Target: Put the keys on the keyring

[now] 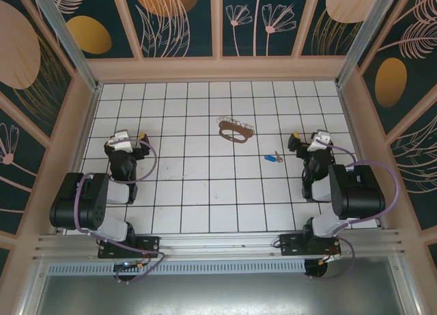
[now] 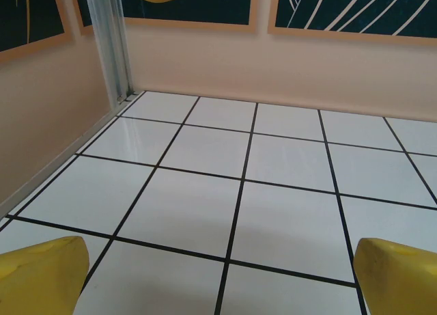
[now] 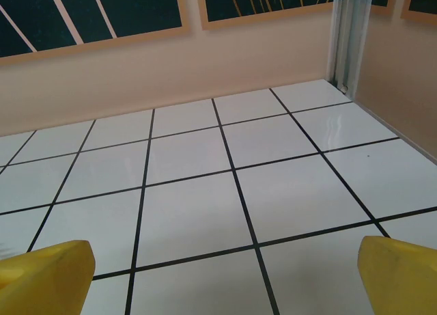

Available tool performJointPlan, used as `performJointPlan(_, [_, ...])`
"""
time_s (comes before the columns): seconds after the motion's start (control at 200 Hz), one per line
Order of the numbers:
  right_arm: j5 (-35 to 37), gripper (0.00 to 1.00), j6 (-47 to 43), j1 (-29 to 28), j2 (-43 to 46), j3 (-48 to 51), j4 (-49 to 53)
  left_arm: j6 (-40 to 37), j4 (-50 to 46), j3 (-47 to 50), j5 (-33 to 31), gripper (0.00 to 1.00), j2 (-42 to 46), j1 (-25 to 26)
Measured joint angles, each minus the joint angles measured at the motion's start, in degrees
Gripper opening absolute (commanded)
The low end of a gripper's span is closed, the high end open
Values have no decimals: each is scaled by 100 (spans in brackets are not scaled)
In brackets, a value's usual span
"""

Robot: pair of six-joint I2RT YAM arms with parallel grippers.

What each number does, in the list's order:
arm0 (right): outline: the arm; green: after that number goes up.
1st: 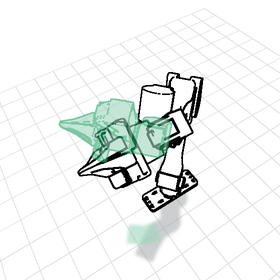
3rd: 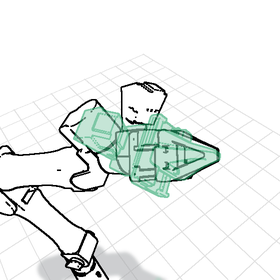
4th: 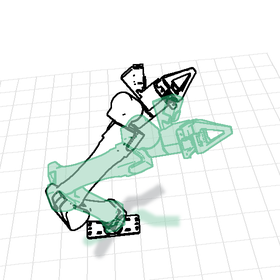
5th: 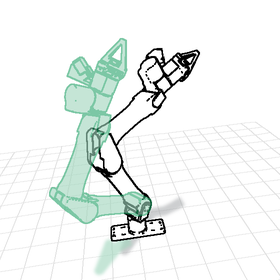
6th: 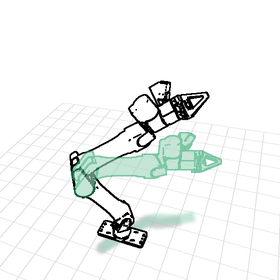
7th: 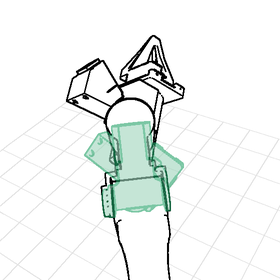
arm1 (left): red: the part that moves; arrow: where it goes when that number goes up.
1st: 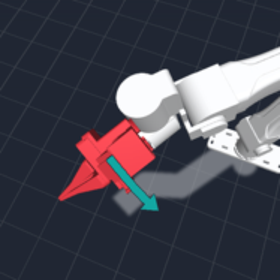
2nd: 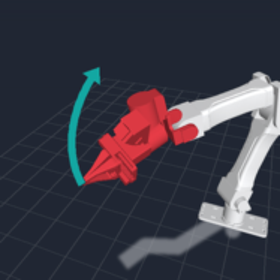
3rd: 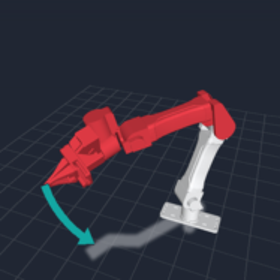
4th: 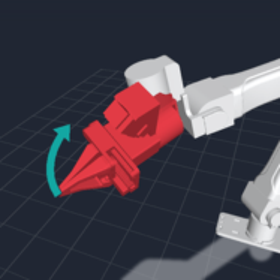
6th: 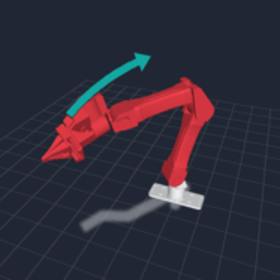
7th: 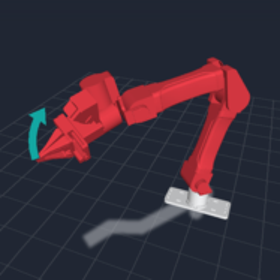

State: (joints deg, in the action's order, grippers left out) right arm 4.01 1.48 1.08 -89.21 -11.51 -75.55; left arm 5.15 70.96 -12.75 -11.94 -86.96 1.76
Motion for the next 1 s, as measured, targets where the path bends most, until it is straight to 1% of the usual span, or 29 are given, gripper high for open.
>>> performJointPlan(1.001, [-61, 99, 0, 2, 0, 0, 0, 0, -2, 0, 0, 99, 0, 0])
